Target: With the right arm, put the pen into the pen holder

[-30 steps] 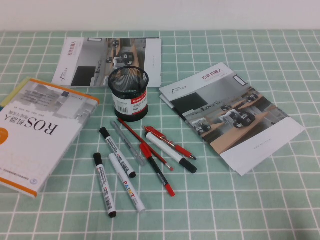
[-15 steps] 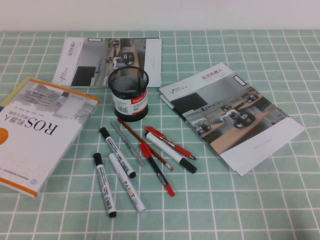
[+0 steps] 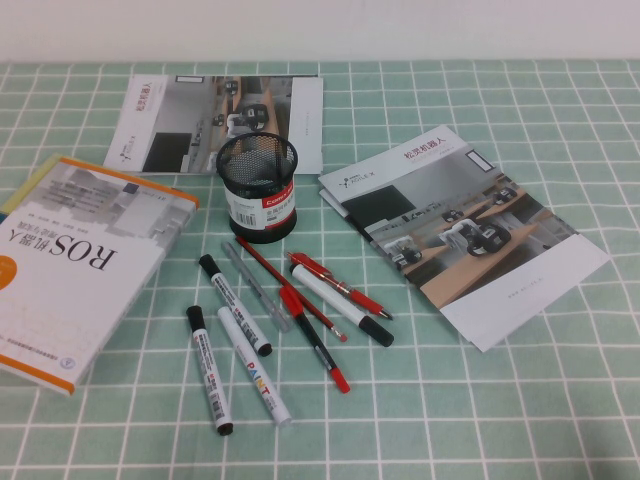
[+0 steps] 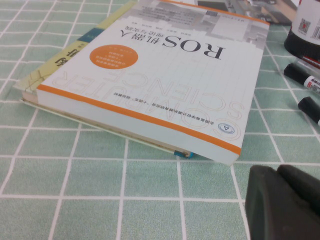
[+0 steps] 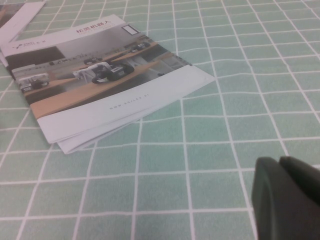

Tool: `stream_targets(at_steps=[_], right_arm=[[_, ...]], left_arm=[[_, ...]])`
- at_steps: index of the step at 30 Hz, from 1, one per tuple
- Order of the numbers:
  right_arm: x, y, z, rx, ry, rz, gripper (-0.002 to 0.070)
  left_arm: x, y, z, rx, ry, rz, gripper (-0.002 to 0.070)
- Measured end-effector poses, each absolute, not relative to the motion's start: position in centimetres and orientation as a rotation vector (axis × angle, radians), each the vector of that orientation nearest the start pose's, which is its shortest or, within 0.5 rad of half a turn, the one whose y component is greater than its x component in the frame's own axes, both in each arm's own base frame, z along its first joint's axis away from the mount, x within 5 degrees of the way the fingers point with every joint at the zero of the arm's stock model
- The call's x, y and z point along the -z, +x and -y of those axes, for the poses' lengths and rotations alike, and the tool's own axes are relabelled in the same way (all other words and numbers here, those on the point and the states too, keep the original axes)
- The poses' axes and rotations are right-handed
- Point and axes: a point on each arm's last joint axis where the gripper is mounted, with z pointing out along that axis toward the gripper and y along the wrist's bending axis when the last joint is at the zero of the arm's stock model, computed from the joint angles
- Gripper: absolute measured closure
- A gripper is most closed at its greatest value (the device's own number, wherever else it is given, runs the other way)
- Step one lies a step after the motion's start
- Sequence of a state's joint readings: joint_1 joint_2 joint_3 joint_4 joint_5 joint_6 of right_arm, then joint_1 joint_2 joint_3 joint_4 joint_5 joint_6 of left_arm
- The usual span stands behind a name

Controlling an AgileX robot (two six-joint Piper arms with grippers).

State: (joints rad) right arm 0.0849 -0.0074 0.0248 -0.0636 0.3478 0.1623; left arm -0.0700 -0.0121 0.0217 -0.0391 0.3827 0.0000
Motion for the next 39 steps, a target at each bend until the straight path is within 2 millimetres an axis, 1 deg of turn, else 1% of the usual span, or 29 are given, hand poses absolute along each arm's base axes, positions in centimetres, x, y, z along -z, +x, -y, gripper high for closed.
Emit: stream_targets(at_steps=[4, 12, 15, 19, 24, 26, 29, 32, 35, 39], right_arm=[[-17.5, 5.4, -0.3, -0.124, 0.039, -1.837, 0.0696], [-18.4, 5.5, -0.8, -0.335, 0.18, -1.737, 0.0696], [-18.9, 5.6, -0.8, -0.382, 0.22, -1.668, 0.0696], [-19.7, 5.7, -0.8, -0.508, 0.334, -1.57, 0.0696], [-20.2, 5.7, -0.6, -0.587, 0.417, -1.503, 0.0696], [-20.0, 5.7, -0.8, -0.626, 0.444, -1.528, 0.0696], [-19.2, 5.6, -1.3, -0.68, 0.461, -1.619, 0.0696], [-19.2, 5.5, -1.5, -0.716, 0.471, -1.659, 0.0696], [-20.3, 5.6, -1.8, -0.722, 0.45, -1.711, 0.0696], [-23.1, 6.2, -2.4, -0.693, 0.36, -1.808, 0.0696]], left_arm=[[-17.2, 5.2, 0.5, 0.087, 0.042, -1.876, 0.0679], [-17.2, 5.2, 0.5, 0.087, 0.042, -1.876, 0.0679], [-17.2, 5.2, 0.5, 0.087, 0.042, -1.876, 0.0679], [-17.2, 5.2, 0.5, 0.087, 0.042, -1.876, 0.0679], [-17.2, 5.2, 0.5, 0.087, 0.042, -1.876, 0.0679], [-17.2, 5.2, 0.5, 0.087, 0.042, -1.876, 0.0679], [-17.2, 5.2, 0.5, 0.087, 0.042, -1.876, 0.0679], [-17.2, 5.2, 0.5, 0.087, 0.042, -1.876, 0.0679], [-17.2, 5.2, 0.5, 0.087, 0.042, -1.876, 0.0679], [-17.2, 5.2, 0.5, 0.087, 0.042, -1.876, 0.0679]])
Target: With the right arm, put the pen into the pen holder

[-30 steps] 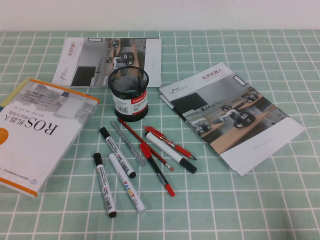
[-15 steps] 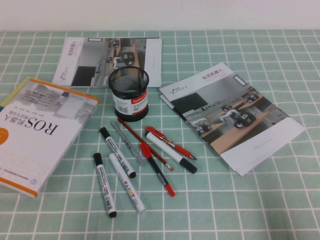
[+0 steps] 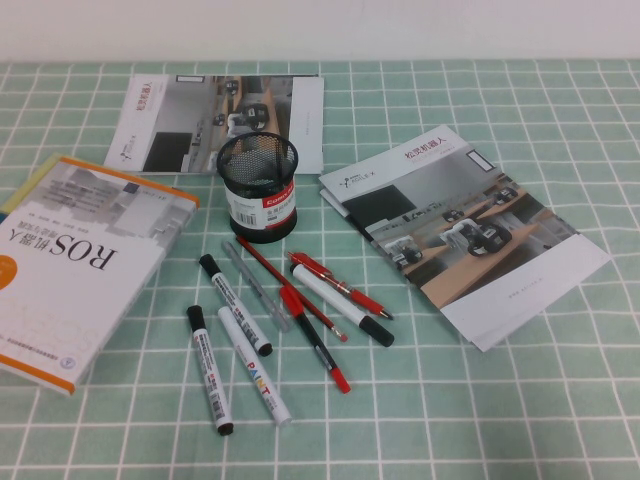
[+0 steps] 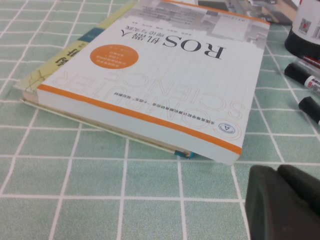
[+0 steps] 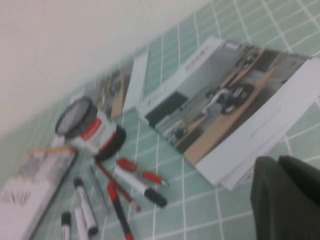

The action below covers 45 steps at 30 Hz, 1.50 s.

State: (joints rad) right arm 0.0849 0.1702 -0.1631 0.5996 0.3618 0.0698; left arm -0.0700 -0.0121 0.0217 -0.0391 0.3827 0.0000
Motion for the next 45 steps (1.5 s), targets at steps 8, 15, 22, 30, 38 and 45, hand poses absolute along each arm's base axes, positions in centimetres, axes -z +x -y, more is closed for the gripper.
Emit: stream_targets(at_steps=[8, 15, 22, 30, 38, 45], right_arm=[[-28.9, 10.8, -3.8, -0.623, 0.126, -2.114, 0.0696], [-31.0, 20.1, -5.8, -0.623, -0.129, -2.476, 0.0696], [-29.0, 28.3, -12.9, -0.545, -0.544, -2.685, 0.0696], [-27.5, 33.2, -21.4, -0.507, -0.901, -2.732, 0.0696], [-27.2, 35.9, -25.2, -0.437, -1.067, -2.629, 0.0696], [-25.6, 37.2, -25.8, -0.366, -1.279, -2.567, 0.066]], left_arm=[[-17.2, 5.2, 0.5, 0.087, 0.042, -1.876, 0.0679], [-17.2, 5.2, 0.5, 0.087, 0.042, -1.876, 0.0679], [-17.2, 5.2, 0.5, 0.087, 0.042, -1.876, 0.0679], [-17.2, 5.2, 0.5, 0.087, 0.042, -1.876, 0.0679], [-17.2, 5.2, 0.5, 0.087, 0.042, -1.876, 0.0679], [-17.2, 5.2, 0.5, 0.087, 0.042, -1.876, 0.0679]])
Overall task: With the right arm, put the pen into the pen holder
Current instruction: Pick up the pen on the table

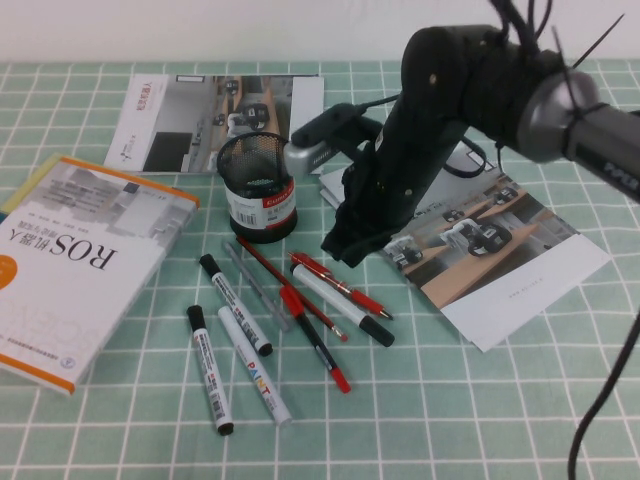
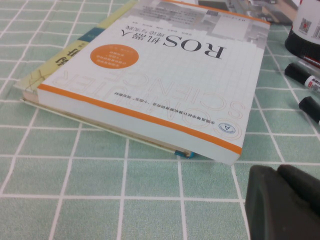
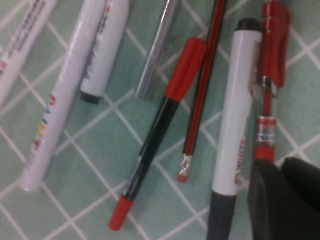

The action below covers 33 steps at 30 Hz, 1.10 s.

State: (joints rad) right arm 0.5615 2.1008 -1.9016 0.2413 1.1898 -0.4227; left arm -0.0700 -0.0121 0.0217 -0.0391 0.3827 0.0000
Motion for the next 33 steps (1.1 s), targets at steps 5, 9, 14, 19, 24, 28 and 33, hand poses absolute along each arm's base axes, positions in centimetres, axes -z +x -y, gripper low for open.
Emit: stream_targets(at_steps=[5, 9, 14, 19, 24, 28, 33], right_arm=[[-23.8, 37.6, -26.0, -0.349, -1.333, -2.577, 0.0604], [-22.1, 38.2, -26.3, -0.343, -1.334, -2.589, 0.0537], [-20.5, 38.8, -26.6, -0.336, -1.328, -2.592, 0.0501], [-19.8, 39.2, -26.8, -0.334, -1.322, -2.59, 0.0496], [-18.7, 39.5, -27.0, -0.328, -1.315, -2.592, 0.0496], [-18.2, 40.0, -27.2, -0.311, -1.318, -2.585, 0.0496], [-18.3, 40.3, -27.4, -0.311, -1.321, -2.578, 0.0496]], left_arm=[[-17.2, 5.2, 0.5, 0.087, 0.042, -1.876, 0.0679], [-17.2, 5.2, 0.5, 0.087, 0.042, -1.876, 0.0679], [-17.2, 5.2, 0.5, 0.087, 0.042, -1.876, 0.0679], [-17.2, 5.2, 0.5, 0.087, 0.042, -1.876, 0.0679], [-17.2, 5.2, 0.5, 0.087, 0.042, -1.876, 0.0679], [-17.2, 5.2, 0.5, 0.087, 0.042, -1.876, 0.0679], [-17.2, 5.2, 0.5, 0.087, 0.042, -1.876, 0.0679]])
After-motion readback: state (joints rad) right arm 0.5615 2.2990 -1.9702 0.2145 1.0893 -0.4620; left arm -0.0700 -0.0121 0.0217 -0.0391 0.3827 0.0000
